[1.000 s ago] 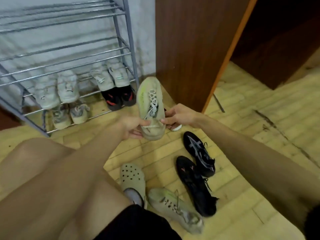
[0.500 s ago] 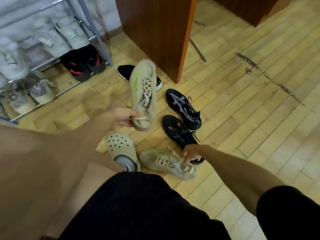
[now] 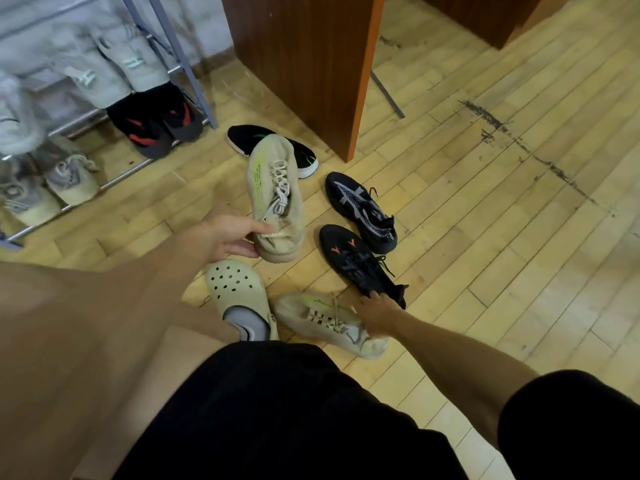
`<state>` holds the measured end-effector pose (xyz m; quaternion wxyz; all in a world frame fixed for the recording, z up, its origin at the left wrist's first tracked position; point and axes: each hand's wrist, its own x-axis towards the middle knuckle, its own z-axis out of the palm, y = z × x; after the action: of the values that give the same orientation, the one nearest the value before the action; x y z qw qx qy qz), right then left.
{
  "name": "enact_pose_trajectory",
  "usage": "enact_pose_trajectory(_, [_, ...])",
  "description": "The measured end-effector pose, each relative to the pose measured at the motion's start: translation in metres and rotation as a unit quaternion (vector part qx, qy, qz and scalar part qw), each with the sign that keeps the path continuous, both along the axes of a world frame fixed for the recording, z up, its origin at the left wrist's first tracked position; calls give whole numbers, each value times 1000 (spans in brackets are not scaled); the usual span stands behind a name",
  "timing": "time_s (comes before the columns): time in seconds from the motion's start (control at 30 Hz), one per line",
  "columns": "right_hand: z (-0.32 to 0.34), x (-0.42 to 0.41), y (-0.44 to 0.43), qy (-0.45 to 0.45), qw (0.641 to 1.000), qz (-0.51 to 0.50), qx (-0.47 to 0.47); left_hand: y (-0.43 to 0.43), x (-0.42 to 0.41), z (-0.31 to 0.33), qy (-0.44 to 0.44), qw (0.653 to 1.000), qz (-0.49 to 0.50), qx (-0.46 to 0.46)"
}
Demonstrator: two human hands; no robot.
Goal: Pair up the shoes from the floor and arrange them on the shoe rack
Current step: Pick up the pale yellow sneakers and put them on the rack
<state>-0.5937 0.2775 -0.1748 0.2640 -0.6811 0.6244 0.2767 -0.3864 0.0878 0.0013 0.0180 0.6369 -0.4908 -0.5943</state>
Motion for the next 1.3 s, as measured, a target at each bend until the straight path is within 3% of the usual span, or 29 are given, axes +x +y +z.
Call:
enact_pose_trajectory(0.13, [2, 6, 5, 6, 999, -2, 45, 2, 12, 2, -3, 1000, 13, 5])
enact_pose_trajectory(0.3, [60, 8, -29, -45, 986, -72, 146, 4, 15, 6, 2, 999, 35, 12])
enact_pose_trajectory(0.47, [122, 3, -91, 7, 990, -8, 142, 2, 17, 14, 21, 998, 64, 11])
enact_pose_trajectory(0.63, [177, -7, -151, 23, 994, -29, 105, 2, 24, 27, 59, 989, 135, 1])
enact_pose_trajectory(0.9, [249, 0, -238, -168, 971, -164, -54, -16, 45, 82, 135, 954, 262, -55])
enact_pose_trajectory(1.1, [288, 32, -288, -346, 890, -274, -115, -58, 89, 120, 140, 930, 317, -118])
enact_pose_trajectory(1.3, [317, 85, -344, -447, 829, -318, -110, -125, 114, 145, 150, 902, 371, -163])
